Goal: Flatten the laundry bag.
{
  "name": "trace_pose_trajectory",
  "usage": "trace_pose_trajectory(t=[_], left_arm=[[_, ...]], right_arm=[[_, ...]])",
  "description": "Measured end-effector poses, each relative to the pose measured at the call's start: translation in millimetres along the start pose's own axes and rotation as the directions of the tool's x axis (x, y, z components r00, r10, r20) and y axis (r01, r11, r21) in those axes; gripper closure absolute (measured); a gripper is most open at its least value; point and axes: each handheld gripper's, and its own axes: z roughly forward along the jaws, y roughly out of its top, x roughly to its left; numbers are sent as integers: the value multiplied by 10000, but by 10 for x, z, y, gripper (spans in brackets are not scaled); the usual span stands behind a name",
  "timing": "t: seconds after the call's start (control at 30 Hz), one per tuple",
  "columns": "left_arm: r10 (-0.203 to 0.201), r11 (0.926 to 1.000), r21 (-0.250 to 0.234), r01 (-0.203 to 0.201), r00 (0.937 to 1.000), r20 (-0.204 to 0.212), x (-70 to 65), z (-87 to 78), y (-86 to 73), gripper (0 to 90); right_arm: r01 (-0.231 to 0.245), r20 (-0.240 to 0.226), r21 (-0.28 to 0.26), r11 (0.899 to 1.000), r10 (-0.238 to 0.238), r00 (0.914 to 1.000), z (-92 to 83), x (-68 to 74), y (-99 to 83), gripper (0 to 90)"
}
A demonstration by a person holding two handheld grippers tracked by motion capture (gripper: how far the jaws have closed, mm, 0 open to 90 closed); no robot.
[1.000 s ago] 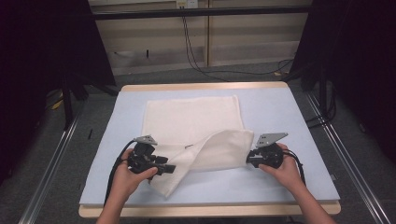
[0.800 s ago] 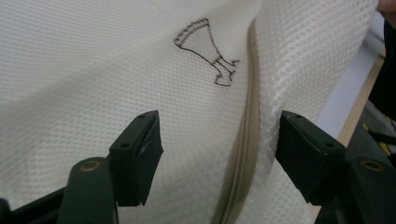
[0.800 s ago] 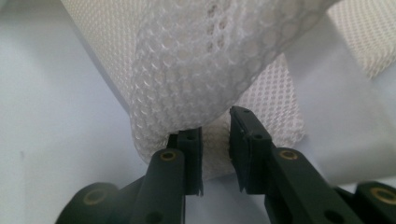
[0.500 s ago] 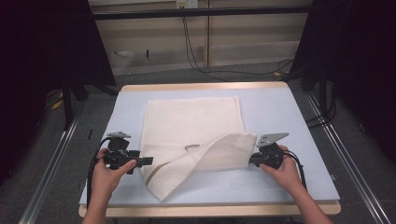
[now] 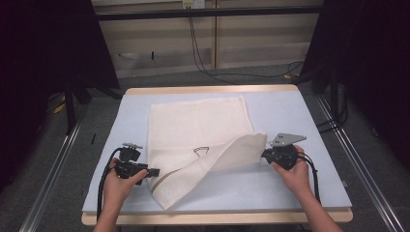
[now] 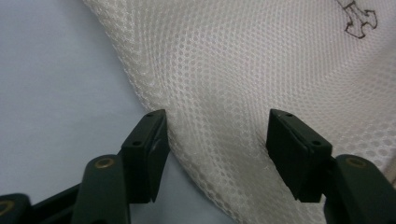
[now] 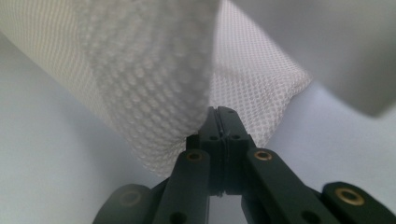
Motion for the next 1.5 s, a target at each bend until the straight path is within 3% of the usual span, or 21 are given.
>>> trace_pose_trajectory(t=[0.03,0.07,0.1,0.13,0.17,0.23,0.27,0.3,0.33,0.53,0.67,0.7,0.73,0.83,0.97,1.07,1.17,1.23,1.4,1.5], left_arm=[[80,9999,77,-78,9996,-261,-18,0,5,527],[-36,9999,117,40,9996,-296,-42,10,15,527],[88,9994,343,-70,9987,-505,-71,20,45,660],[88,9994,343,-70,9987,-505,-71,20,45,733],[182,9989,447,-169,9994,-287,-70,36,73,733],[264,9988,410,-250,9990,-349,-69,44,118,811],[177,9996,220,-168,9990,-417,-76,48,136,830],[115,9991,-400,-145,9972,-740,-65,42,188,842],[115,9991,-400,-145,9972,-740,-65,42,188,844],[-169,9949,-1001,110,9982,-581,29,77,254,811],[-361,9973,-655,345,9991,-237,57,38,209,615],[-491,9968,-634,482,9987,-129,39,25,190,547],[-363,9976,-589,353,9992,-160,24,8,168,547],[-469,9971,-590,478,9987,181,11,-45,116,479],[-481,9972,-548,502,9981,384,-10,-71,74,434],[-506,9975,-487,516,9985,227,-20,-70,46,391],[-466,9985,-286,472,9987,212,-63,-29,5,377],[-383,9991,-170,384,9992,67,-89,-18,-2,375],[-427,9991,-23,426,9988,-255,-108,1,-31,392],[-335,9994,-30,334,9984,-447,-124,4,-37,434]], right_arm=[[-258,-145,-124,9996,256,9996,11,-49,-17,893],[-258,-145,-124,9996,256,9996,11,-49,-17,893],[-155,-164,-2,9999,155,9997,30,-62,-34,892],[-155,-164,-2,9999,155,9997,30,-62,-34,892],[-126,-150,11,9999,126,9998,35,-61,-37,891],[-24,-149,39,10000,25,9999,46,-60,-30,892],[12,-53,25,10000,-11,10000,43,-56,-23,892],[59,-18,-91,9999,-59,10000,39,-70,-11,892],[59,-18,-91,9999,-59,10000,39,-70,-11,892],[199,75,-345,9992,-197,9998,43,-97,-1,877],[26,-405,88,10000,-22,9992,30,-95,-21,847],[104,-587,424,9990,-79,9982,9,-83,-49,835],[104,-587,424,9990,-79,9982,9,-83,-49,835],[144,-535,586,9982,-112,9985,-57,-85,-92,747],[-458,-307,281,9986,467,9984,-203,-136,-128,719],[-1105,-20,-3,9939,1105,9939,-283,-155,-122,617],[-1118,215,17,9937,1117,9935,-275,-111,-81,556],[-1296,88,98,9915,1295,9915,-230,-65,-61,508],[-1065,79,1029,9890,1062,9943,-120,50,-74,490],[-1411,-2,1594,9771,1429,9897,-100,90,-118,536]])
